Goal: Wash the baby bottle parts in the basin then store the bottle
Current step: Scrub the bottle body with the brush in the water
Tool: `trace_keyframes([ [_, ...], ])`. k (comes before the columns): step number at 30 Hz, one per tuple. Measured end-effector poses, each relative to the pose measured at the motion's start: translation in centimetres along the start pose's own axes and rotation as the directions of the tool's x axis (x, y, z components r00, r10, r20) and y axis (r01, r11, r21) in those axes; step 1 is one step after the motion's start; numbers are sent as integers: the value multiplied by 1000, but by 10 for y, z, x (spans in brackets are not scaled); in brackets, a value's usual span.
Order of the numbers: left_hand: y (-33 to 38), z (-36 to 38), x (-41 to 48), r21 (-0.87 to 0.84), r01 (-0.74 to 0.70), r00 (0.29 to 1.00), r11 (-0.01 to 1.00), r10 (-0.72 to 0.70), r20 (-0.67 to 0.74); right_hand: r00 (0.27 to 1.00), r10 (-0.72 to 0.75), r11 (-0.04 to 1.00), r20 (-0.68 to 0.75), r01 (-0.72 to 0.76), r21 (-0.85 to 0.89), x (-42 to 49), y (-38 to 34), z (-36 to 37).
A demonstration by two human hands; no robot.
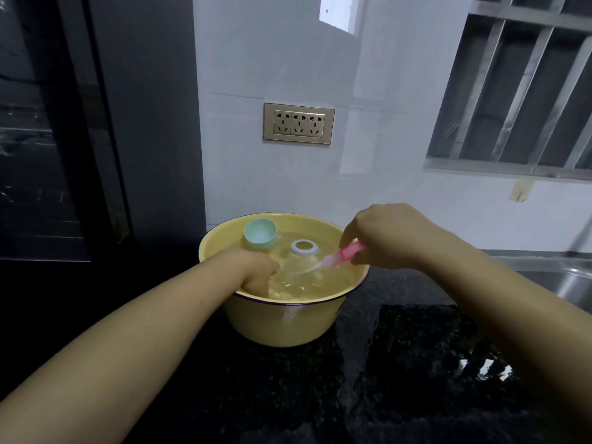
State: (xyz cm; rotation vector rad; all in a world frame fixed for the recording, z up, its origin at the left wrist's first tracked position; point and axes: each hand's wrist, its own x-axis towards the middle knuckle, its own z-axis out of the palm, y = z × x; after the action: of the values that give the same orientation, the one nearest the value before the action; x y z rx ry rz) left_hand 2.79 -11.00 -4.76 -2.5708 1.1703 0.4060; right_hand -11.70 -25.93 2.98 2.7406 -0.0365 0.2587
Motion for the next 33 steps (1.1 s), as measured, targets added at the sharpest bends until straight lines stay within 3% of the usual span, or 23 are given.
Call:
trace_keyframes([
  [5,-4,-1,-3,-84,-32,996,996,25,-80,999,-44,994,16,43,101,-5,3,-5],
  [9,-9,-2,-4,-187,-76,989,979,51,-139,988,-124,981,-96,137,139,-3,1,4],
  [16,-11,-1,-4,-373,-202,969,906,129,-212,904,-304,952,-299,293,-82,16,0,33],
  [21,-10,-1,-5,-457,-244,956,855,134,-262,867,-375,923,-329,315,-223,29,-7,48],
  [27,-12,-2,-4,-457,-213,950,864,73,-305,909,-345,929,-235,296,-221,31,-7,50],
  [30,-10,-3,-2,-420,-203,939,884,54,-340,971,-234,959,-50,222,-175,27,-9,42],
  [33,-8,-3,-3,-388,-202,934,899,58,-352,977,-172,981,127,182,-71,20,-17,27],
])
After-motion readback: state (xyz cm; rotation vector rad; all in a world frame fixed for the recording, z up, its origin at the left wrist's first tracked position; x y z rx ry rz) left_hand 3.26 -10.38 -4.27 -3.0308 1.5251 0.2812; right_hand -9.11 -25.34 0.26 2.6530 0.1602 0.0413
